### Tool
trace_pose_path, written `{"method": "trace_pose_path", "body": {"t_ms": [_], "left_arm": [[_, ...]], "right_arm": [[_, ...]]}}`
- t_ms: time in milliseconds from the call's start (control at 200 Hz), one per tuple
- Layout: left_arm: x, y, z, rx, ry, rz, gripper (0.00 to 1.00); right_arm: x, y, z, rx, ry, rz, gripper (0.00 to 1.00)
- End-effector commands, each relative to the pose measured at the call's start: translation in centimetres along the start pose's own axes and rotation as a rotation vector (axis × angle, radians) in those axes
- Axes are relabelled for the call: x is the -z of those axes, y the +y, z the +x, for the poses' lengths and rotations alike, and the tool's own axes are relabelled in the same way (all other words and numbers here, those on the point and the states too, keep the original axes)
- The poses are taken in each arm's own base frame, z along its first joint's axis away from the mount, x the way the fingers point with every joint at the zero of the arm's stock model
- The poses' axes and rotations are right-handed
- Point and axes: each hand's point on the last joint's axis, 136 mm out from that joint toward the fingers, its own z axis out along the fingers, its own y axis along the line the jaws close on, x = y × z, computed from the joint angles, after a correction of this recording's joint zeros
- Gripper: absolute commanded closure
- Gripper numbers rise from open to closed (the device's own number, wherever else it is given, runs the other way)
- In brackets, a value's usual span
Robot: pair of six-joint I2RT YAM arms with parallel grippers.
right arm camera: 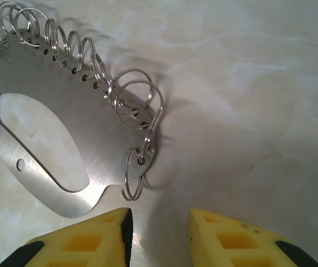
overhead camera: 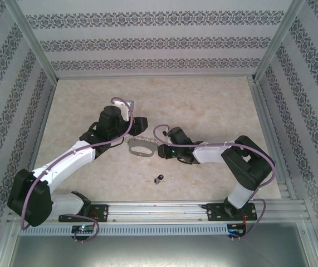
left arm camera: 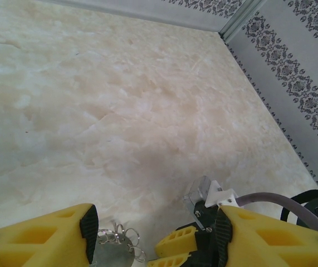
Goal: Put the keys on the keyring
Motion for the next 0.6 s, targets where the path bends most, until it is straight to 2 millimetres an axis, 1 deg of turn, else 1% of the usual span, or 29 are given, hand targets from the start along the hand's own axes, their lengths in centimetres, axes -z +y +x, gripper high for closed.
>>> {"method": "trace_pose_path", "body": {"t_ms": [0, 200, 410, 595], "left_arm": [[-0.2, -0.1, -0.7, 0.002, -0.022, 0.015, 0.40], [-0.3, -0.1, -0.6, 0.002, -0.022, 0.017, 0.40], [-0.6, -0.1, -0.5, 0.005, -0.015, 0.021, 0.40], [-0.7, -0.1, -0.5, 0.006, -0.014, 0.023, 0.40]], "right_arm": [[-0.3, 0.6, -0.7, 0.007, -0.014, -0.002, 0.67], [0.6, 1.2, -1.2, 0.018, -0.044, -0.007, 0.67], [-0.5, 1.0, -1.2, 0.011, -0.028, 0.005, 0.67], [-1.1, 1.2, -1.8, 0.008, -0.033, 0.006, 0.69]]}}
